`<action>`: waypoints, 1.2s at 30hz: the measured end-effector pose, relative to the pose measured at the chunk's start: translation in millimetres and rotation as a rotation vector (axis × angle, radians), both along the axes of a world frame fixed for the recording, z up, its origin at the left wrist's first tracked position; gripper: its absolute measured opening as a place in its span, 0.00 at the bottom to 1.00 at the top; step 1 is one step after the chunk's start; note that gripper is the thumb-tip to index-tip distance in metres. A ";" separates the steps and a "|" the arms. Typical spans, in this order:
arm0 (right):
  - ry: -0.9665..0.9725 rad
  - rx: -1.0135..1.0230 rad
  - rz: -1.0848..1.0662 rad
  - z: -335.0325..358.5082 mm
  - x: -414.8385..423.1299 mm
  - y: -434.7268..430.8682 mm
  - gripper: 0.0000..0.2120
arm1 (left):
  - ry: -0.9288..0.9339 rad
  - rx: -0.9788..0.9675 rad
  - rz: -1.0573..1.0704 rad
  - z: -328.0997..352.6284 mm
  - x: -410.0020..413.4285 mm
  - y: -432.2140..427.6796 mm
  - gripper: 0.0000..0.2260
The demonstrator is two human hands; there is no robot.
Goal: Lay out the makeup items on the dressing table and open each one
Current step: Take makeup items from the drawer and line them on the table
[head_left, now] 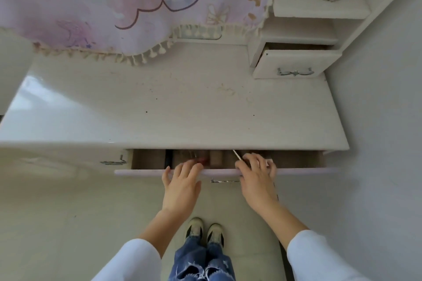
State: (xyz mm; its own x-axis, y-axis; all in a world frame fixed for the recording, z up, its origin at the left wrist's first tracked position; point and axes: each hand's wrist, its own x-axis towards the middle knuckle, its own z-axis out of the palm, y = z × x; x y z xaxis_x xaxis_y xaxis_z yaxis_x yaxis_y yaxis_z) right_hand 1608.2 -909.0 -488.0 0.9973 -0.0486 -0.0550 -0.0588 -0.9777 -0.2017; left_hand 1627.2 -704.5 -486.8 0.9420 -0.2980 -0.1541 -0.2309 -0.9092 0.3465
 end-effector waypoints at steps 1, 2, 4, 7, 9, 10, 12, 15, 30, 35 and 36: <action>0.014 -0.001 0.030 -0.8 -10.0 0.5 0.26 | -0.026 0.004 -0.017 -2.0 -7.7 3.5 0.17; 0.034 0.004 0.062 -1.7 -19.9 0.4 0.28 | -0.053 0.002 -0.030 -3.4 -14.2 7.0 0.16; 0.078 0.020 0.118 -6.2 -38.1 -2.0 0.28 | -0.059 0.003 -0.062 -6.4 -26.8 14.2 0.16; 0.080 0.017 0.168 -9.5 -58.3 -2.2 0.24 | -0.044 0.009 -0.125 -14.3 -43.4 20.7 0.17; 0.057 0.028 0.172 -9.2 -63.4 -0.4 0.24 | -0.062 0.012 -0.140 -18.2 -49.2 22.1 0.16; 0.055 0.042 0.170 -9.2 -63.5 -0.3 0.24 | -0.073 0.009 -0.143 -19.9 -50.0 22.8 0.15; 0.061 0.037 0.177 -7.1 -62.4 -2.6 0.23 | -0.087 -0.002 -0.144 -19.5 -48.9 22.5 0.15; 0.084 -0.012 0.215 -3.8 -59.9 -7.4 0.24 | -0.084 -0.010 -0.144 -14.2 -46.6 21.9 0.15; 0.267 0.107 0.162 10.0 -32.2 -6.7 0.06 | 0.060 -0.163 -0.059 -8.4 -24.4 16.8 0.09; 0.293 0.117 0.105 7.6 -31.5 -8.1 0.05 | 0.096 -0.170 -0.064 -15.5 -23.3 21.6 0.09; 0.318 0.135 0.087 9.2 -29.4 -6.7 0.05 | 0.128 -0.175 -0.064 -15.4 -22.3 22.6 0.10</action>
